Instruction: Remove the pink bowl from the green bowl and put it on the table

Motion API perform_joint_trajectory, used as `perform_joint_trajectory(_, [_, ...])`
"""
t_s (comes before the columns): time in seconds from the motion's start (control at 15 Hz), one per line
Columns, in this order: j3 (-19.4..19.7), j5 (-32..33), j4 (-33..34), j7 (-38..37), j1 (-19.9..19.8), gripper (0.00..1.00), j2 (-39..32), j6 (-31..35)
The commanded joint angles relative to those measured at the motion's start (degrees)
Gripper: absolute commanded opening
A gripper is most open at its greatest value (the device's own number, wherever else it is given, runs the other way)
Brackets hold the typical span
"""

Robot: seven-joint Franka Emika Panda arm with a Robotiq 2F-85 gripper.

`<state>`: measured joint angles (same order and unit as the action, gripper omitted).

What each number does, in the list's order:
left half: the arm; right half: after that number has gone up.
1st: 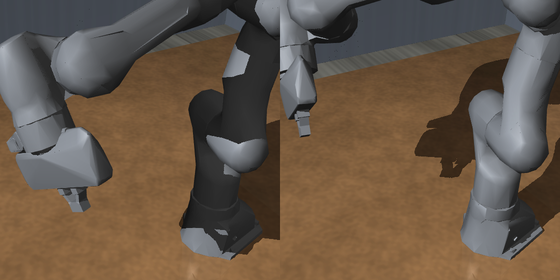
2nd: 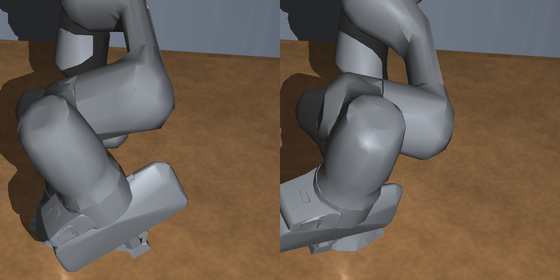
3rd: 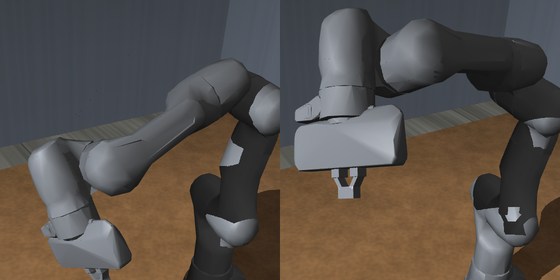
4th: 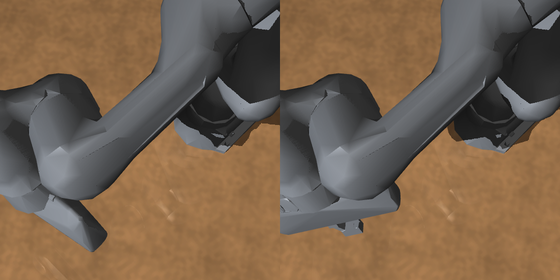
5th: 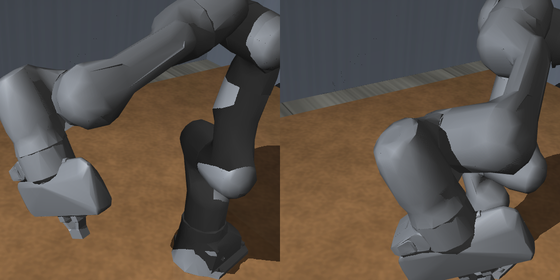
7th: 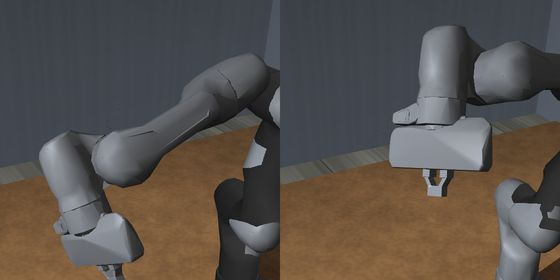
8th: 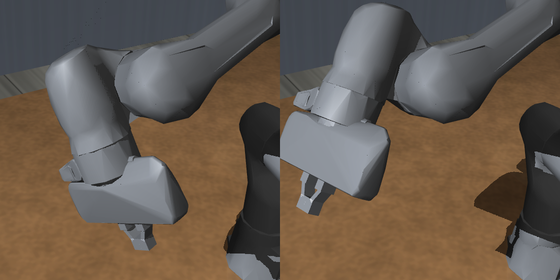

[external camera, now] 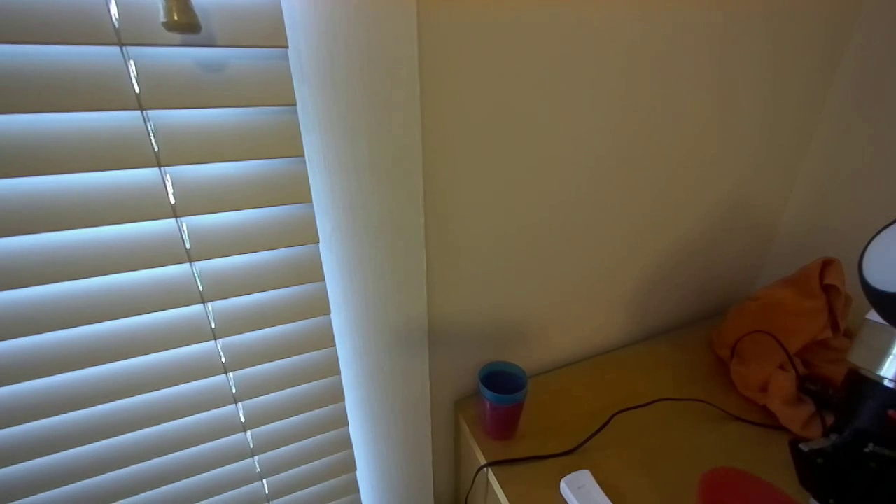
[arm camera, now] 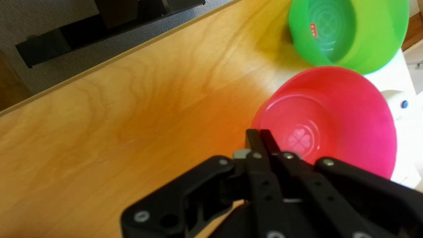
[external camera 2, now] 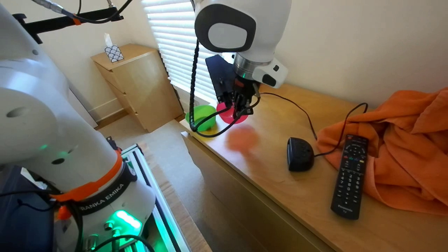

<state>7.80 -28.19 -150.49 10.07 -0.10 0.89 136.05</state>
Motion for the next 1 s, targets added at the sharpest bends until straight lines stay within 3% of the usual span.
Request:
perform_joint_trajectory(0.0, [-2.04,1.65,0.29,-4.66,-1.14,0.29,-1.64,2.20])
perform_joint_trajectory(0.27, [-2.83,2.98,-1.62,-8.81,-1.28,0.58,0.11,4.76])
perform_joint_trajectory(0.53, [-4.08,10.11,-10.04,-17.68,-0.84,0.87,11.15,14.75])
perform_joint_trajectory(0.6, [-3.36,6.37,-3.17,-12.92,-1.08,0.69,2.31,10.71])
perform_joint_trajectory(0.73, [-3.86,8.53,-6.32,-15.69,-0.75,0.85,6.64,13.35])
perform_joint_trajectory(0.93, [-3.95,8.98,-8.13,-16.29,-0.63,0.87,9.87,13.35])
